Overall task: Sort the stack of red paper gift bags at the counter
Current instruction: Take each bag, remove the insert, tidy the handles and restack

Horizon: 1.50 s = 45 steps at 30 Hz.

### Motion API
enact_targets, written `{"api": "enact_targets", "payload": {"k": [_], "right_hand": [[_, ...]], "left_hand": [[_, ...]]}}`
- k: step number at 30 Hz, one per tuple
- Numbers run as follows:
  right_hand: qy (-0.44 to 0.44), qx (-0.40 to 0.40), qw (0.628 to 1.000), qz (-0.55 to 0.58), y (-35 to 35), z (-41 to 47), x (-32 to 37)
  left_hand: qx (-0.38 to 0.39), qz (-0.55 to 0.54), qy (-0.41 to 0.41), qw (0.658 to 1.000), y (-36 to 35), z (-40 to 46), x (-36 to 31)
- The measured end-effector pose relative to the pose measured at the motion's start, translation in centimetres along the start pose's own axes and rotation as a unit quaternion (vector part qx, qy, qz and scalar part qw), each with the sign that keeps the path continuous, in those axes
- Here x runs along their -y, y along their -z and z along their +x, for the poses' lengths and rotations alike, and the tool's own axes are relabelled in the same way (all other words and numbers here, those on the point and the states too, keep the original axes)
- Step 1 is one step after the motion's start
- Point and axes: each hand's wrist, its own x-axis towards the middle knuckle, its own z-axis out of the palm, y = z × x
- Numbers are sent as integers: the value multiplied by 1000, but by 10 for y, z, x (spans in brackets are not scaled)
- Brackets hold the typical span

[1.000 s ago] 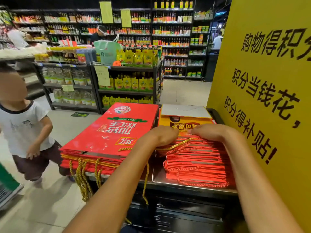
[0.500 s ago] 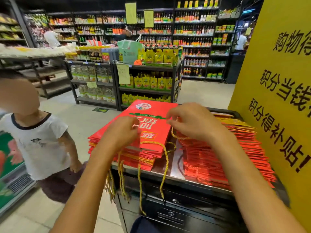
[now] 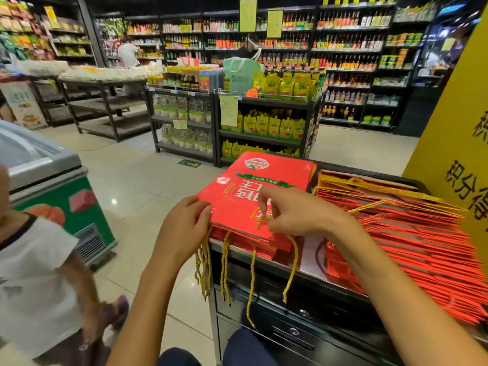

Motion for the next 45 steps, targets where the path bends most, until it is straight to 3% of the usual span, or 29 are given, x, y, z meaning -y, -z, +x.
{"api": "enact_targets", "payload": {"k": [3,7,9,11,18,20,22,24,26,29,31,38,45], "right_hand": [[-21,-48,966,254,3,10,5],[-73,-14,847,527,-1,34,11],[-90,-34,794,601,-5,46,13],[-102,-63,778,617,-10,57,14],[-112,-108,854,496,-23,77,0],[-72,-131,922,357,-22,82,-2],[2,-152,980,132,-19,81,0],[118,-152,981,19,-17,74,10],[237,-91,967,5,-14,64,19],[272,70,959,40,-14,53,32],[270,116,955,37,-21,53,35],[249,28,951,178,-34,60,26],[253,2,967,8,-25,66,25]], "left_hand": [[-18,-19,-12,1000,1,-13,4],[-28,-30,-12,999,-1,-29,9],[-34,-44,-12,998,0,-35,9],[-42,-53,-14,998,1,-40,10],[-52,-104,3,993,3,-52,12],[-58,-134,12,989,3,-54,13],[-59,-152,16,986,4,-56,15],[-59,-166,16,984,4,-57,16],[-58,-173,12,983,5,-58,16],[-55,-175,5,983,6,-58,16],[-52,-174,2,983,6,-59,17],[-54,-157,-3,986,8,-63,18],[-68,-166,-2,984,8,-67,15]]}}
